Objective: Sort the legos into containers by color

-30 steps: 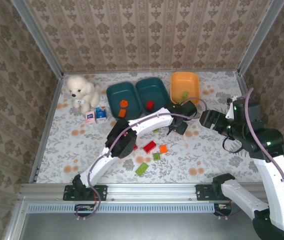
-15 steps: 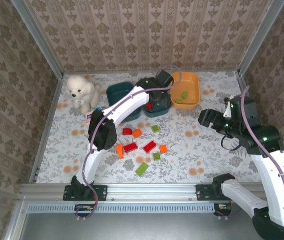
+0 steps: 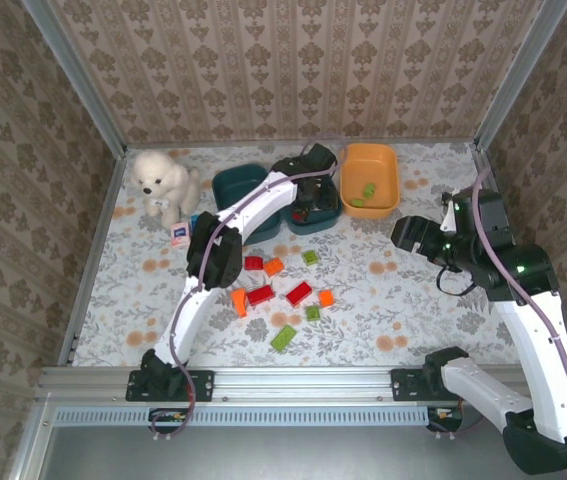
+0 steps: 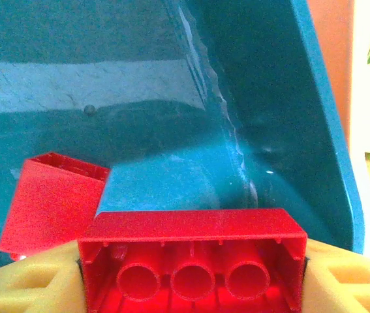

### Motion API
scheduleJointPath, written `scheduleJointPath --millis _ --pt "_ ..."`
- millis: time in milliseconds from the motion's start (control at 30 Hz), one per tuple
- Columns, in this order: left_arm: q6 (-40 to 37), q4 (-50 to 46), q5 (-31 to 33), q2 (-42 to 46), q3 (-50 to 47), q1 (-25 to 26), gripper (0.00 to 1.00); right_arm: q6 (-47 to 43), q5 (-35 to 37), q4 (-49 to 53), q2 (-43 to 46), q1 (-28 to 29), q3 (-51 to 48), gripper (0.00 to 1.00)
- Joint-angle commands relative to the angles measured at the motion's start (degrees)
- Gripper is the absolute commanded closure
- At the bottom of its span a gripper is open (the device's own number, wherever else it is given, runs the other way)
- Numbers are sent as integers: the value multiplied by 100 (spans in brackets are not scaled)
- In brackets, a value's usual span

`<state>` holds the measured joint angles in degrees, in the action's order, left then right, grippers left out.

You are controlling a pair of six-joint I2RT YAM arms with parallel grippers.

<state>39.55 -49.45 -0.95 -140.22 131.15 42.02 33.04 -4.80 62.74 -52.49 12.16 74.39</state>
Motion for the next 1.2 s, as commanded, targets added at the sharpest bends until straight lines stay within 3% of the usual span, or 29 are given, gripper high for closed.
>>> scheduleJointPath --millis 0,133,467,933,1167 --pt "607 -9 -303 -72 68 -47 50 -8 -74 -170 -40 -11 -48 14" --pt "890 -133 -413 -176 88 -90 49 -15 -87 -213 -100 -6 -45 14" --pt "910 -209 -608 -191 243 -151 32 -25 -117 -250 -164 -7 -39 13" --pt "915 -724 -706 -12 807 -220 19 -41 -187 -364 -314 -11 74 14" --pt "831 -177 -89 1047 235 -263 19 -255 -65 -346 -434 142 111 17"
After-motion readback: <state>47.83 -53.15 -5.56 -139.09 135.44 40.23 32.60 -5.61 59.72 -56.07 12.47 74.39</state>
